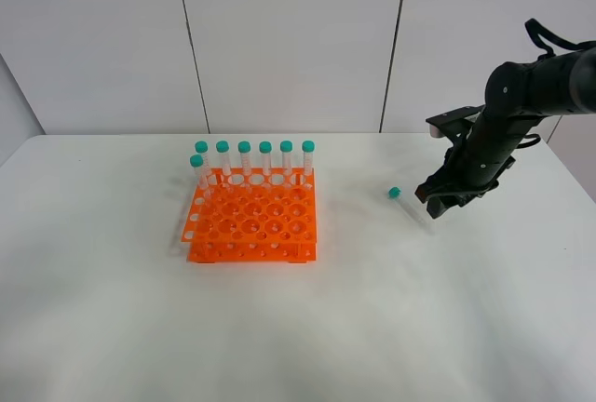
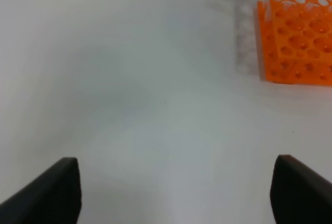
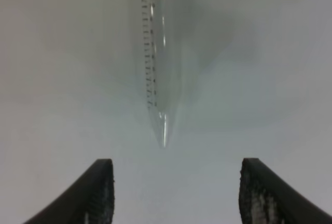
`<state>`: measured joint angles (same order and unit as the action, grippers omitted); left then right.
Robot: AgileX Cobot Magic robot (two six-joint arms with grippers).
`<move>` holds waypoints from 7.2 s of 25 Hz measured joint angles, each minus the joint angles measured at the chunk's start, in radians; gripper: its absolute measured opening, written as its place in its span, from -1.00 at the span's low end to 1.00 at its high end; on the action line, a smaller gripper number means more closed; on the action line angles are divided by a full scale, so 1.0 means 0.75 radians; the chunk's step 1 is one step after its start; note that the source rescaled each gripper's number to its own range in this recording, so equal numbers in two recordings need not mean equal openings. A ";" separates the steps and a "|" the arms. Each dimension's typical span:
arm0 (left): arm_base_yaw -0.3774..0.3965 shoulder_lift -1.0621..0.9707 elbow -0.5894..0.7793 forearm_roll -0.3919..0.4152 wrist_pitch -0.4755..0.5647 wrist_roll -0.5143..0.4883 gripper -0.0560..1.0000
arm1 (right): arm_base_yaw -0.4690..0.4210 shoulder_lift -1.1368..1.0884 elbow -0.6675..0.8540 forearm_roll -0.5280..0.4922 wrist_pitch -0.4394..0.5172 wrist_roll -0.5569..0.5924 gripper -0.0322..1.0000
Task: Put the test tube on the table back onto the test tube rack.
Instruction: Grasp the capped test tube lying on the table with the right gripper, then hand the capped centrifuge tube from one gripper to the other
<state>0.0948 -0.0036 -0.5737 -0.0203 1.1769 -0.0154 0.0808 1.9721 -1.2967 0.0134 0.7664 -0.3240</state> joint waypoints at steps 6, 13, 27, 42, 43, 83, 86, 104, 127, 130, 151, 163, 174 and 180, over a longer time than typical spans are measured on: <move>0.000 0.000 0.000 0.000 0.000 0.000 1.00 | 0.000 0.072 0.000 0.017 -0.027 0.015 0.65; 0.000 0.000 0.000 0.000 0.000 0.000 1.00 | 0.002 0.101 -0.001 0.029 -0.119 0.015 0.65; 0.000 0.000 0.000 0.000 0.000 0.000 1.00 | 0.002 0.196 -0.002 0.054 -0.154 0.005 0.65; 0.000 0.000 0.000 0.000 0.000 0.000 1.00 | 0.002 0.197 -0.002 0.054 -0.177 0.000 -0.04; 0.000 0.000 0.000 0.000 0.000 0.000 1.00 | 0.002 0.197 -0.002 0.054 -0.177 0.000 -0.21; 0.000 0.000 0.000 0.000 0.000 0.000 1.00 | 0.002 -0.043 -0.002 0.403 -0.286 -0.301 -0.94; 0.000 0.000 0.000 0.000 0.000 0.000 1.00 | 0.002 -0.060 -0.002 0.458 -0.288 -0.343 -0.94; 0.000 0.000 0.000 0.000 0.000 0.000 1.00 | 0.002 -0.067 -0.002 0.611 -0.230 -0.461 -0.94; 0.000 0.000 0.000 0.000 0.000 0.000 1.00 | 0.454 -0.068 -0.002 0.516 -0.597 -0.569 -0.94; 0.000 0.000 0.000 0.000 0.000 0.000 1.00 | 0.526 -0.068 -0.002 0.506 -0.680 -0.568 -0.94; 0.000 0.000 0.000 0.000 0.000 0.000 1.00 | 0.957 -0.083 -0.002 0.558 -1.181 -0.571 -0.94; 0.000 0.000 0.000 0.000 0.000 0.000 1.00 | 1.061 -0.087 -0.002 0.285 -1.387 -0.122 -0.94; 0.000 0.000 0.000 0.000 0.000 0.000 1.00 | 1.103 -0.087 -0.002 -0.544 -1.722 0.762 -0.94; 0.000 0.000 0.000 0.000 0.000 0.000 1.00 | 1.098 -0.087 -0.002 -0.805 -1.745 0.995 -0.94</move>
<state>0.0948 -0.0036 -0.5737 -0.0203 1.1767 -0.0154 0.9040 1.9069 -1.2979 -0.5900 -0.5422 0.4225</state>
